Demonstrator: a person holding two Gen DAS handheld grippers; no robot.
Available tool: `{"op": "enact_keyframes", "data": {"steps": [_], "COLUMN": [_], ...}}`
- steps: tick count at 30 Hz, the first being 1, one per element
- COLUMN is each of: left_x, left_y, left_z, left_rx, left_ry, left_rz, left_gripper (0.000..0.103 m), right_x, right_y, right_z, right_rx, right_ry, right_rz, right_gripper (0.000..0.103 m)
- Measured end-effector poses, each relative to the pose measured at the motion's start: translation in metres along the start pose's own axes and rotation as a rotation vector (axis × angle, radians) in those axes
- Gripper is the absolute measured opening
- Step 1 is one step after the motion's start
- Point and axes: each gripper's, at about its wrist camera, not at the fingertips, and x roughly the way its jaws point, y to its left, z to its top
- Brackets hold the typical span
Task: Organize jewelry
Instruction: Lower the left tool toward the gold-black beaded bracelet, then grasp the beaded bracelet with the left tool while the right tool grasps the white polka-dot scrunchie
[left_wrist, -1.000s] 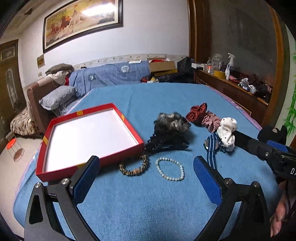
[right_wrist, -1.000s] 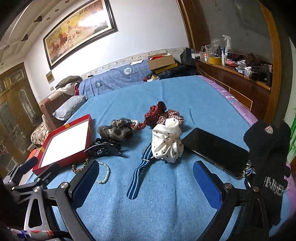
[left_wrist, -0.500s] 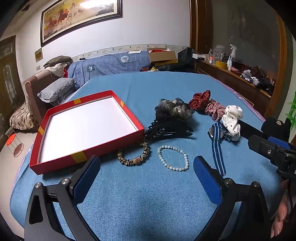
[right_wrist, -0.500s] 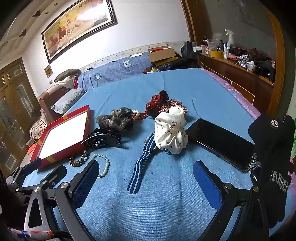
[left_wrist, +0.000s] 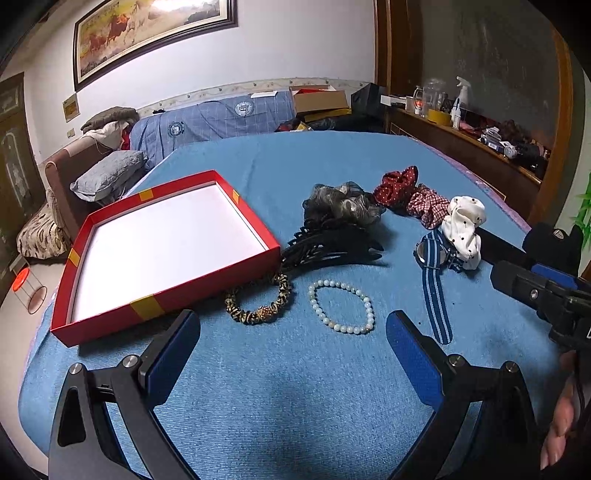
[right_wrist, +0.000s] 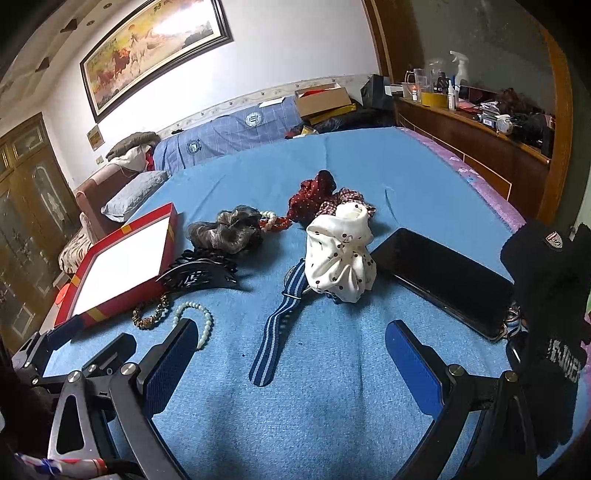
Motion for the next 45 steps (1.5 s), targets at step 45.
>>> {"op": "enact_keyframes", "data": {"steps": [45], "left_x": [0.061], "left_y": [0.034], "left_z": [0.006], "left_rx": [0.025], "left_ry": [0.126], "left_rz": [-0.064], "left_gripper": [0.06], "right_x": [0.011], "right_y": [-0.027], "right_z": [0.008], "right_rx": [0.031], "right_ry": [0.007], "right_rz": [-0.034], "right_gripper": [0.103]}}
